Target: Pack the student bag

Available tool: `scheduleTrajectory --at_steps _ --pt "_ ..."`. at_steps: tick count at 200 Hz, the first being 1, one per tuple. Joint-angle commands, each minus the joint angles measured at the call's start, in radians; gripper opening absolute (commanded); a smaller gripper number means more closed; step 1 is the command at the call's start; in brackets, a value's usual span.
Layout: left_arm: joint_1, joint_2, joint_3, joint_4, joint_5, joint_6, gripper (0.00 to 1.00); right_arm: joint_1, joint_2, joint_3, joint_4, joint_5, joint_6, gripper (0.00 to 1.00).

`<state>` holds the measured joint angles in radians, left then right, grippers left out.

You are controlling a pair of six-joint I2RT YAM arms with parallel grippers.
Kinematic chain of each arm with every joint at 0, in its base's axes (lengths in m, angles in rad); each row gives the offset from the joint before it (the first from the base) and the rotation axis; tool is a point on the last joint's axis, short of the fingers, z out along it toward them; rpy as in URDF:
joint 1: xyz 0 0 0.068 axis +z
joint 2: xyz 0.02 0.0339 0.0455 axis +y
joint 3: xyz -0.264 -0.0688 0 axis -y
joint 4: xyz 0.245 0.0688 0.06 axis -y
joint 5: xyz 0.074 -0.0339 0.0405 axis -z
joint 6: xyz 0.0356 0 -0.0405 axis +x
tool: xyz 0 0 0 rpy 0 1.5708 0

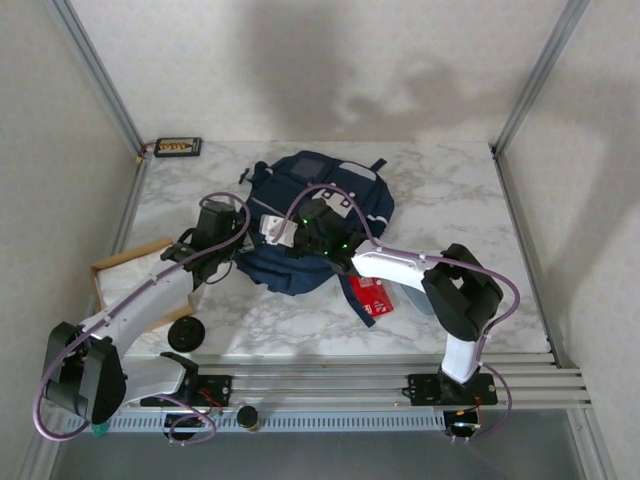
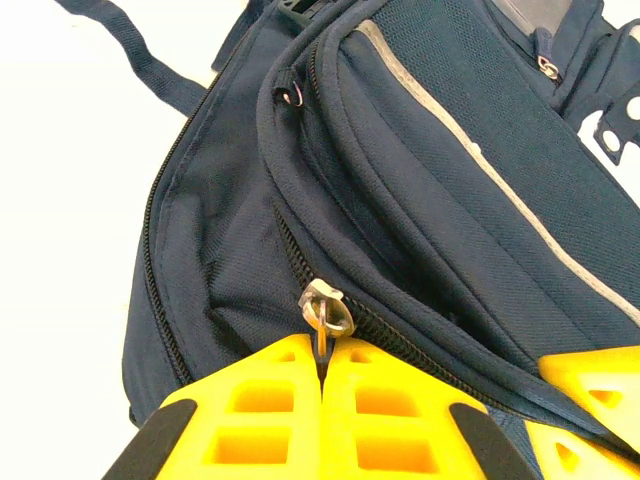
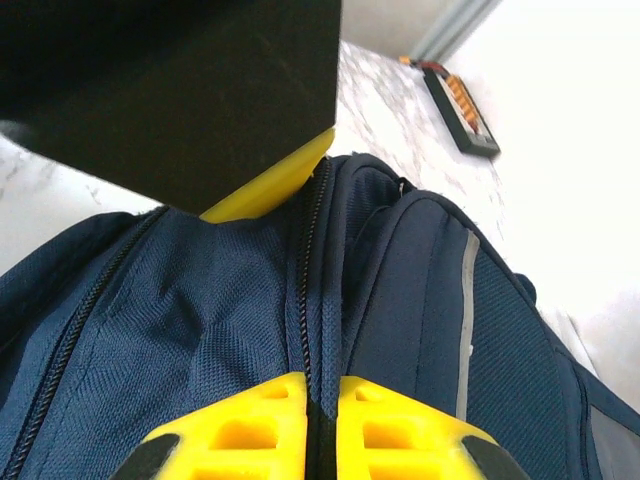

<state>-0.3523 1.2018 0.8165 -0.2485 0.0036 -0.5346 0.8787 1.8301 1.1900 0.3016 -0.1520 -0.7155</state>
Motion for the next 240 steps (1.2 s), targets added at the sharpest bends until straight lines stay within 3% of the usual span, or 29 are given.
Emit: scheduleTrajectory --at_steps 1,32,49,60,72,95,111,186,240 --pt "0.008 -0.106 -0.013 -0.081 -0.106 -0.032 0.00 -0.004 0.057 0.080 0.154 -0.186 -0.082 0.00" --pt "-0.001 -0.194 -0.077 -0.142 -0.071 -0.103 0.00 -0.011 0.132 0.189 0.099 -0.279 -0.123 0.00" --pt "-0.034 -0.246 -0.131 -0.074 0.048 -0.151 0.00 -0.047 0.105 0.156 0.083 -0.329 -0.139 0.00" --pt "-0.073 -0.252 -0.136 -0.044 0.070 -0.173 0.00 -0.078 0.068 0.127 0.042 -0.381 -0.147 0.00" --pt "-0.114 -0.236 -0.117 -0.049 0.040 -0.165 0.00 -0.116 0.024 0.094 -0.003 -0.418 -0.145 0.00" --pt "-0.124 -0.188 -0.066 -0.131 -0.123 -0.153 0.00 -0.170 -0.049 0.021 -0.053 -0.420 -0.151 0.00" --pt "-0.098 -0.172 -0.052 -0.149 -0.185 -0.159 0.00 -0.179 -0.090 -0.021 -0.064 -0.415 -0.164 0.00" --pt "0.053 -0.097 -0.008 -0.136 -0.257 -0.105 0.00 -0.240 -0.171 -0.087 -0.148 -0.489 -0.198 0.00" --pt "0.189 -0.016 -0.012 -0.015 -0.152 -0.048 0.00 -0.245 -0.196 -0.133 -0.208 -0.520 -0.214 0.00"
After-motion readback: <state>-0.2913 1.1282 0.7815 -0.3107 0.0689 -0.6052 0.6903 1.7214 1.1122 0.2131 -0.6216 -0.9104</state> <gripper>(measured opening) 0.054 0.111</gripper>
